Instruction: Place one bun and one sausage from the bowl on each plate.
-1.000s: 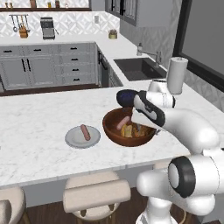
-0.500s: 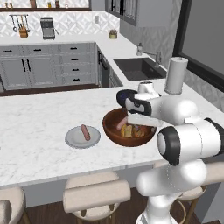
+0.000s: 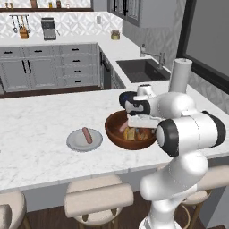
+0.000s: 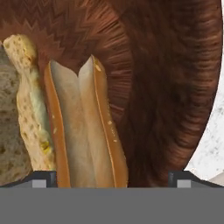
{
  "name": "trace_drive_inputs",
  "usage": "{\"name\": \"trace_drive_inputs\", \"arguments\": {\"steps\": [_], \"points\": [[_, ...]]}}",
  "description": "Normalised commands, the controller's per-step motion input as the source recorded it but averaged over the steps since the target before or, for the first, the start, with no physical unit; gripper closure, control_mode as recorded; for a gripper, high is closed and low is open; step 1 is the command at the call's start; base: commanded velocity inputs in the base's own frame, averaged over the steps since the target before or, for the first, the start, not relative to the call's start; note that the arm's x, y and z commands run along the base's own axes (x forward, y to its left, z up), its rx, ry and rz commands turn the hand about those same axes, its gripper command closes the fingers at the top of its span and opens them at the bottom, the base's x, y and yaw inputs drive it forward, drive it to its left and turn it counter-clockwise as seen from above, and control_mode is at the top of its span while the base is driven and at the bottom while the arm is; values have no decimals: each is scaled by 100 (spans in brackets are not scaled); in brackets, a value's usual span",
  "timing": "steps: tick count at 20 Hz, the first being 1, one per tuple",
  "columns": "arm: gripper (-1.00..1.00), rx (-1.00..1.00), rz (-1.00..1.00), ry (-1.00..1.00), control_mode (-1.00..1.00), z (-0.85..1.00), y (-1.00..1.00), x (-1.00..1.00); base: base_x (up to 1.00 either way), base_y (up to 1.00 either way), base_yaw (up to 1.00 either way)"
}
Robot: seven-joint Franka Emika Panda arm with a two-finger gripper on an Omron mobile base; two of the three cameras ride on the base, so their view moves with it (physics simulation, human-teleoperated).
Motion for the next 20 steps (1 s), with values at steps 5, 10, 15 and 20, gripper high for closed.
{"name": "trace_drive_inputs", "arguments": {"steps": [5, 10, 15, 20], "points": [[-100, 0, 7, 0, -100, -46, 6, 28, 0, 0, 0], [-100, -1, 9, 0, -100, -40, 7, 10, 0, 0, 0], [100, 0, 6, 0, -100, -34, 0, 5, 0, 0, 0], [100, 5, 0, -4, -100, 46, 3, -11, 0, 0, 0]]}}
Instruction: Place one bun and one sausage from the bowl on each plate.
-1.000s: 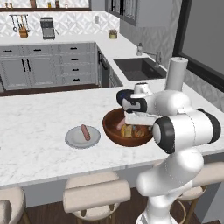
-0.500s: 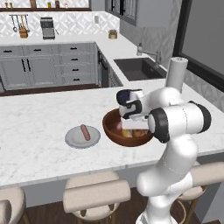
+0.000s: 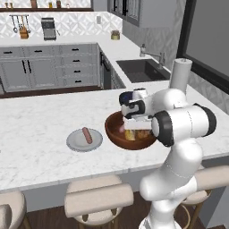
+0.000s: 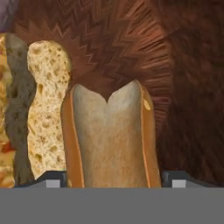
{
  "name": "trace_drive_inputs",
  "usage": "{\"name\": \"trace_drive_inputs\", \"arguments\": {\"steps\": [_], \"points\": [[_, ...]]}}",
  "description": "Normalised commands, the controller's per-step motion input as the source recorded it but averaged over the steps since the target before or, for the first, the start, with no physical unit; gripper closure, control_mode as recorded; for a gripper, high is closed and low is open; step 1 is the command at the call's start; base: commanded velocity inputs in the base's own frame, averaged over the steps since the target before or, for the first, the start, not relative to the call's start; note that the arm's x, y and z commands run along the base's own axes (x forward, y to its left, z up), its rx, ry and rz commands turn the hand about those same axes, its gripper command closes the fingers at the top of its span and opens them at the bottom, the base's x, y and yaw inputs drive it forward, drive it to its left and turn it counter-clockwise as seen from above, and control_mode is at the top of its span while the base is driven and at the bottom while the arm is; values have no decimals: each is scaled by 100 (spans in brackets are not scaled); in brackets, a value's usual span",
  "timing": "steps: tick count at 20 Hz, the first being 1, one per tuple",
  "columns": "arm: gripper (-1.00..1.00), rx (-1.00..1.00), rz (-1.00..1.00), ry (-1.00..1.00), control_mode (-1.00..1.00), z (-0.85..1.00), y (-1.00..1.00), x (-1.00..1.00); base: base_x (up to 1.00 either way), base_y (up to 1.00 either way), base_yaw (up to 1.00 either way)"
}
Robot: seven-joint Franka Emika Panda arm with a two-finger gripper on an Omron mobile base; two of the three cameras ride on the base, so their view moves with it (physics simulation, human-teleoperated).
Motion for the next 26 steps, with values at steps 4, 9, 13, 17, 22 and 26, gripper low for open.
{"name": "trace_drive_inputs", "arguments": {"steps": [4, 9, 13, 17, 22, 26], "points": [[100, 6, 11, -28, -100, 100, 62, -44, 0, 0, 0], [100, 12, 45, -37, -100, 50, 38, -40, 0, 0, 0], [100, 9, 38, -18, -100, 15, 99, -4, 0, 0, 0], [100, 4, 24, -2, -100, 0, 100, 39, 0, 0, 0], [100, 1, 13, 1, -100, 0, 100, 64, 0, 0, 0], [100, -14, -5, 9, -100, 4, 100, 33, 0, 0, 0]]}}
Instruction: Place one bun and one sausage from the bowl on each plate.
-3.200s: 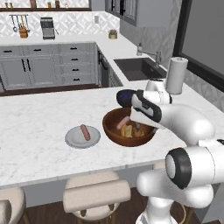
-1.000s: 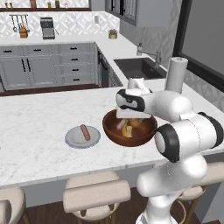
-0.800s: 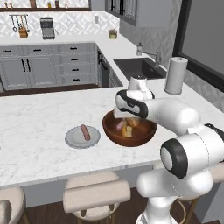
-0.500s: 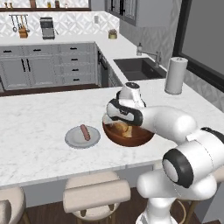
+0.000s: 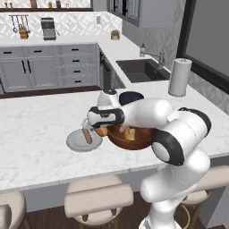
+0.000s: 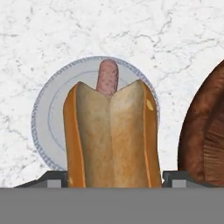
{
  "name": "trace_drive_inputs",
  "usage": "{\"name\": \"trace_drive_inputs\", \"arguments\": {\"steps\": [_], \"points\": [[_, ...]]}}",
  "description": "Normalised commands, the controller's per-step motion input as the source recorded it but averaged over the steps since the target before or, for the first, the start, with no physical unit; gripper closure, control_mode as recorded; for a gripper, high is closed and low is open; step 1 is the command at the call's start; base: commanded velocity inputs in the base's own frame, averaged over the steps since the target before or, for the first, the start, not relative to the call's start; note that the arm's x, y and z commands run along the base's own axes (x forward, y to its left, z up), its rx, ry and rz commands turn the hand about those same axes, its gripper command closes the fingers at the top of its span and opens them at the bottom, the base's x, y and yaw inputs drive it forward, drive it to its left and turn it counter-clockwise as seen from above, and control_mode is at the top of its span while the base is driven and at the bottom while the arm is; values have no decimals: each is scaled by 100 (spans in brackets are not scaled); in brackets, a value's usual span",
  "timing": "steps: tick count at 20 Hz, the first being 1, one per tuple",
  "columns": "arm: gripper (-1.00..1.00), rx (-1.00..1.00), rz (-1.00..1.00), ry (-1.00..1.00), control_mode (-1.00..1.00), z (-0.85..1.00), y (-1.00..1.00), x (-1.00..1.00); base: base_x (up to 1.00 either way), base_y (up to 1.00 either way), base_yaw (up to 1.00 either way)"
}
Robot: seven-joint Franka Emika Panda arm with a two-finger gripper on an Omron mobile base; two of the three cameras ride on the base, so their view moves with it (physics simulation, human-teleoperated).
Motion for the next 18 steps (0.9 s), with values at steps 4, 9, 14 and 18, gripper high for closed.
{"name": "trace_drive_inputs", "arguments": {"steps": [4, 9, 14, 18], "points": [[100, -25, -22, 15, -100, -21, 100, -10, 0, 0, 0], [100, -3, -37, 1, -100, 0, 100, 39, 0, 0, 0], [100, 0, -6, 4, -100, -44, 12, 9, 0, 0, 0], [100, 0, 0, 1, -100, -65, -34, 0, 0, 0, 0]]}}
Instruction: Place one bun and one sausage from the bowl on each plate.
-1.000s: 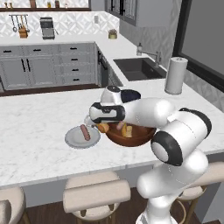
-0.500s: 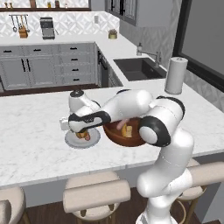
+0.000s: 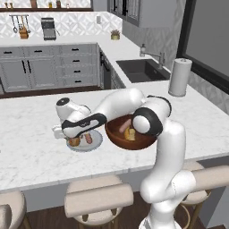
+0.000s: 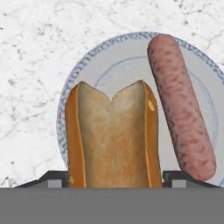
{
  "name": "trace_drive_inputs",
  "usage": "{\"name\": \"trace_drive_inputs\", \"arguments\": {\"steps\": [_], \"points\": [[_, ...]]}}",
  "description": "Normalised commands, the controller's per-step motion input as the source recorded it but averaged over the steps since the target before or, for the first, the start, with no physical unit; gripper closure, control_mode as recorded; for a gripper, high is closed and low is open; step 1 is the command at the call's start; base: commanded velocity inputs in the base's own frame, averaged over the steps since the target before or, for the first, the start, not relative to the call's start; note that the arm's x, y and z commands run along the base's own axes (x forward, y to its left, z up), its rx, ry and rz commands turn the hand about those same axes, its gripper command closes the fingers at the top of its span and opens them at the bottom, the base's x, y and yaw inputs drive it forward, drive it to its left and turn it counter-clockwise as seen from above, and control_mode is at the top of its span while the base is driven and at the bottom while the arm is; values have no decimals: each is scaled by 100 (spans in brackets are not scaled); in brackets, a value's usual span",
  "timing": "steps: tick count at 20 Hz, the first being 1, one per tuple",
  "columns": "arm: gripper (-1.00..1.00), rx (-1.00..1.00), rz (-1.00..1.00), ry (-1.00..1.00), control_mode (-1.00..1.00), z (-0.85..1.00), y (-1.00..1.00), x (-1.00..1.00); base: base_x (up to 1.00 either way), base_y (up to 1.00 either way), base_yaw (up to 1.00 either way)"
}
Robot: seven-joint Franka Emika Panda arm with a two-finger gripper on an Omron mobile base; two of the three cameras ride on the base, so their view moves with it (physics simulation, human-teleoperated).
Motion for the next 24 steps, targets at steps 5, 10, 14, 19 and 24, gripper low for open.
{"name": "trace_drive_inputs", "arguments": {"steps": [5, 10, 14, 19, 24], "points": [[-100, 0, 0, 0, -100, -35, -50, 10, 0, 0, 0], [-100, 0, 0, 0, -100, -10, -8, 36, 0, 0, 0], [-100, 3, 0, 0, -100, 43, 0, 19, 0, 0, 0], [-100, 0, -3, 0, -100, 92, -22, -14, 0, 0, 0], [-100, 0, -21, 2, -100, 63, -100, -78, 0, 0, 0]]}}
